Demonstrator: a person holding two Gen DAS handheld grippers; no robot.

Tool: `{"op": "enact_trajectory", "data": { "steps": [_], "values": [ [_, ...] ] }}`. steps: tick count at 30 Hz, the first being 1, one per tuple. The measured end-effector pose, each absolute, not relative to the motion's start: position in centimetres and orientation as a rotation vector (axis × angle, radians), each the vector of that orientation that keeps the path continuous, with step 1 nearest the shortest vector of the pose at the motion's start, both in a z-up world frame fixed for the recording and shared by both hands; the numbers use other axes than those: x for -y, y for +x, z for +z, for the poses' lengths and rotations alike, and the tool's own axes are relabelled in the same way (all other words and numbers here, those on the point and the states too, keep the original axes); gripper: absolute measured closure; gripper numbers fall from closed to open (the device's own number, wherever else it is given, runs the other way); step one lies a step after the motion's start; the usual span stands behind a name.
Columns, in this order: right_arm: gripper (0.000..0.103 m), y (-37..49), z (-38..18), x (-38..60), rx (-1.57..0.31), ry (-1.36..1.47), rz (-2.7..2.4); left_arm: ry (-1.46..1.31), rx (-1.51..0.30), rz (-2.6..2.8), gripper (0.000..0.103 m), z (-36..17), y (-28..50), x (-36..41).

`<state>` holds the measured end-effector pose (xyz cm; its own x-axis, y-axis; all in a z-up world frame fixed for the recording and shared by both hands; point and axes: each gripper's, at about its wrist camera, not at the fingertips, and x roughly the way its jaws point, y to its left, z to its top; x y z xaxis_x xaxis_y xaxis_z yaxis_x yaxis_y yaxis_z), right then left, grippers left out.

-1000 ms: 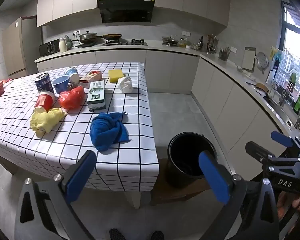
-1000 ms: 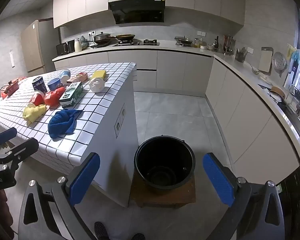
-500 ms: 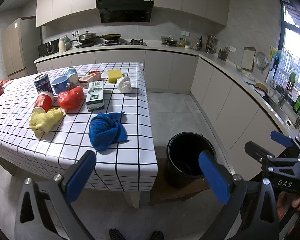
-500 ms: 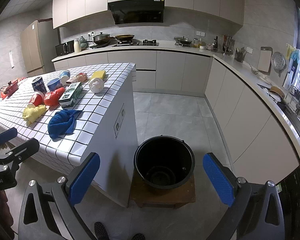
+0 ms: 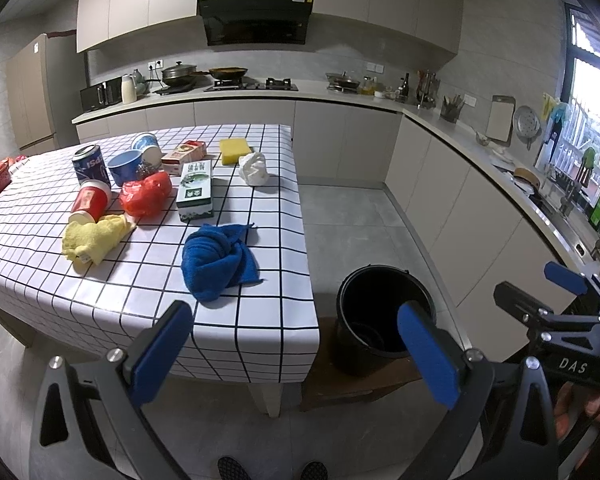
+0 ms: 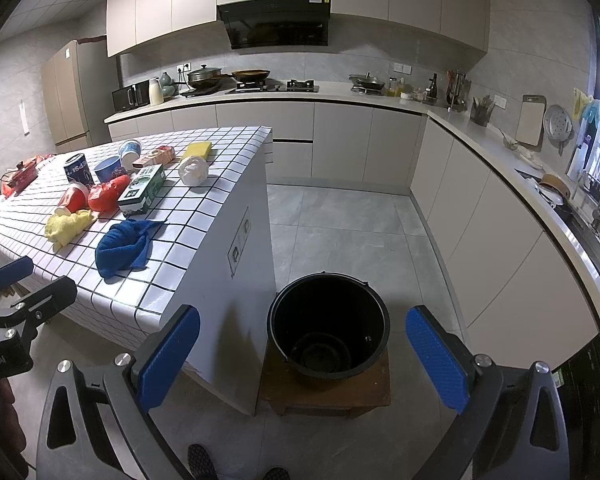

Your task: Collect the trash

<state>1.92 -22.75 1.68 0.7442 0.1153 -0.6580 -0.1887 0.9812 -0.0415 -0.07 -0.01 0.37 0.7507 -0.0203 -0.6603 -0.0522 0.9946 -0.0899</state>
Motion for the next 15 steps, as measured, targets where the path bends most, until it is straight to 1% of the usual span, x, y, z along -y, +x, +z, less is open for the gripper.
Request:
{"op": "enact_trajectory", "data": {
  "steps": [15],
  "values": [
    [0.000,2.14,1.77,22.74,-0.710,-0.109,0.169,-0.100,-0.723,0.018,0.000,0.30,0.02,-0.02]
  ]
}}
